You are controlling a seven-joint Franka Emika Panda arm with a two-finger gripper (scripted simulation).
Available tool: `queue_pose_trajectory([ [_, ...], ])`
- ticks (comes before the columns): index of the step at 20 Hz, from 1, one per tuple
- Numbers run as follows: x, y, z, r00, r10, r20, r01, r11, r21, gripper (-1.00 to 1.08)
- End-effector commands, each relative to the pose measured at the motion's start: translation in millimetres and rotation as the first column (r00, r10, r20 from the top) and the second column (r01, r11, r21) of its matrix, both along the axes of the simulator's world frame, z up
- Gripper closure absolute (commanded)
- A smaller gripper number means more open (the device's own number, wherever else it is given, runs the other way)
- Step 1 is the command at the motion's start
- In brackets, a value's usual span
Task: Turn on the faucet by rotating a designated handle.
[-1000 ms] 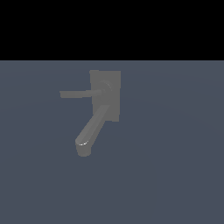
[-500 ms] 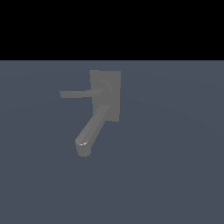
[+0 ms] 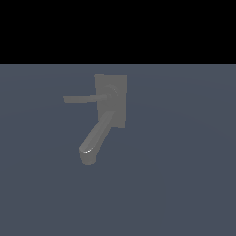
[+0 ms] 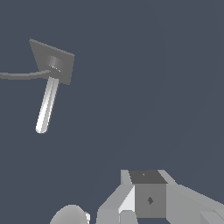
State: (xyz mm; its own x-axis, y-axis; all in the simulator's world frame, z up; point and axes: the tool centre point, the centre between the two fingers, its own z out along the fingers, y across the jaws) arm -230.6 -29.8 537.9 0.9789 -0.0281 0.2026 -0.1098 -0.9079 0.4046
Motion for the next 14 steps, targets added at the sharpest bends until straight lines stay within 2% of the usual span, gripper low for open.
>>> queue_pose_trajectory([
  [1,3.9,0.4,17.4,0.999,-0.001,0.050,0.006,0.995,-0.105,1.08],
  [4,8.8,4.1,39.9,0.994,0.009,0.107,0.017,0.971,-0.238,1.08],
  [7,14.0,11.8,61.9,0.987,0.030,0.156,0.030,0.929,-0.369,1.08],
  [10,19.6,23.5,82.7,0.979,0.061,0.194,0.044,0.869,-0.493,1.08],
  [14,28.6,45.0,106.7,0.968,0.114,0.223,0.059,0.762,-0.645,1.08],
])
